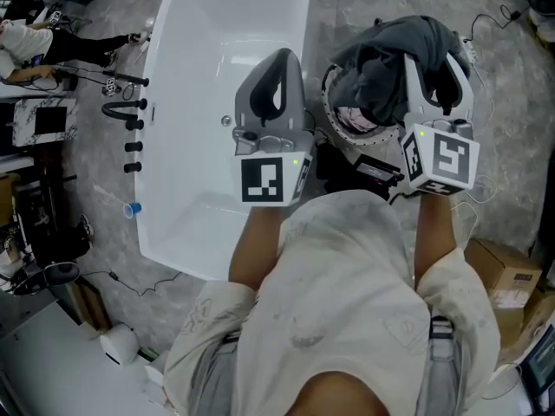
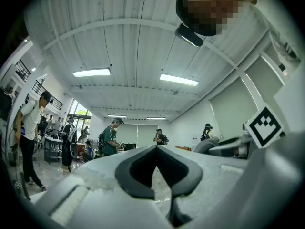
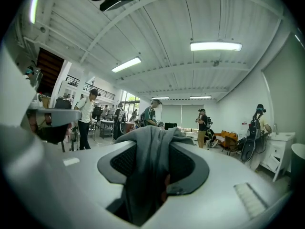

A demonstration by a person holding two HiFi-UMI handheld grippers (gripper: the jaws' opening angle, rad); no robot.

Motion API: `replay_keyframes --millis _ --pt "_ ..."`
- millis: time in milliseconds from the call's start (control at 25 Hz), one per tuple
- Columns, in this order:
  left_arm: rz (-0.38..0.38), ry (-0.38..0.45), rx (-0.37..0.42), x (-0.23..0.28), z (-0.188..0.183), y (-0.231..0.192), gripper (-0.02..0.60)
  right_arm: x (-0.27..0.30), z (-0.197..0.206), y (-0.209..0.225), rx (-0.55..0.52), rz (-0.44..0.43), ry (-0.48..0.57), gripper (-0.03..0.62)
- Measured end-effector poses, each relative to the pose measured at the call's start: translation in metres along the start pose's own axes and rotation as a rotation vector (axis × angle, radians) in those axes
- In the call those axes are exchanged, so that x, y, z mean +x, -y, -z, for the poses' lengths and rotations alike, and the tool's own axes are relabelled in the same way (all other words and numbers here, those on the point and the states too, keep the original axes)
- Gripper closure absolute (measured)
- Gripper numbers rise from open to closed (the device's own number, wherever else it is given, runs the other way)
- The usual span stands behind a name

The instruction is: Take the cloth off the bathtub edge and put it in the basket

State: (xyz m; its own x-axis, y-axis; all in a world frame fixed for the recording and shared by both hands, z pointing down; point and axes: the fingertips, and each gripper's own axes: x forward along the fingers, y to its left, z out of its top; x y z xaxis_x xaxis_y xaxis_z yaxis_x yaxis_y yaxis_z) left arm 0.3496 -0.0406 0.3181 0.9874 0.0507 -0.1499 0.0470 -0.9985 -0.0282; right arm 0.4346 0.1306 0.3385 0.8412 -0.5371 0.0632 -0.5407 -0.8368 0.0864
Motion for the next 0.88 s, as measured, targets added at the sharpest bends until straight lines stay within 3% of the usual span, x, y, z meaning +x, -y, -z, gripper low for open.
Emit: replay_keyframes --millis 160,520,720,880 --pt "0.010 0.001 -0.008 -0.001 0.002 -0.001 0.581 0.013 0.047 -0.004 0.028 -0.017 -0.107 0.411" --pt "0.006 -0.012 -0.018 -0.003 0.015 -0.005 0.581 0.039 0.198 -0.021 0.111 -0.072 -0.417 0.411" --pt "-0.006 -0.026 -0.024 -0.007 0.018 -0.013 0.581 0.047 0.272 -0.035 0.112 -0.123 -0.615 0.411" --pt "-0.009 -0.026 -0.033 -0.008 0.019 -0.016 0.581 0.044 0.323 -0.036 0.105 -0.115 -0.771 0.411"
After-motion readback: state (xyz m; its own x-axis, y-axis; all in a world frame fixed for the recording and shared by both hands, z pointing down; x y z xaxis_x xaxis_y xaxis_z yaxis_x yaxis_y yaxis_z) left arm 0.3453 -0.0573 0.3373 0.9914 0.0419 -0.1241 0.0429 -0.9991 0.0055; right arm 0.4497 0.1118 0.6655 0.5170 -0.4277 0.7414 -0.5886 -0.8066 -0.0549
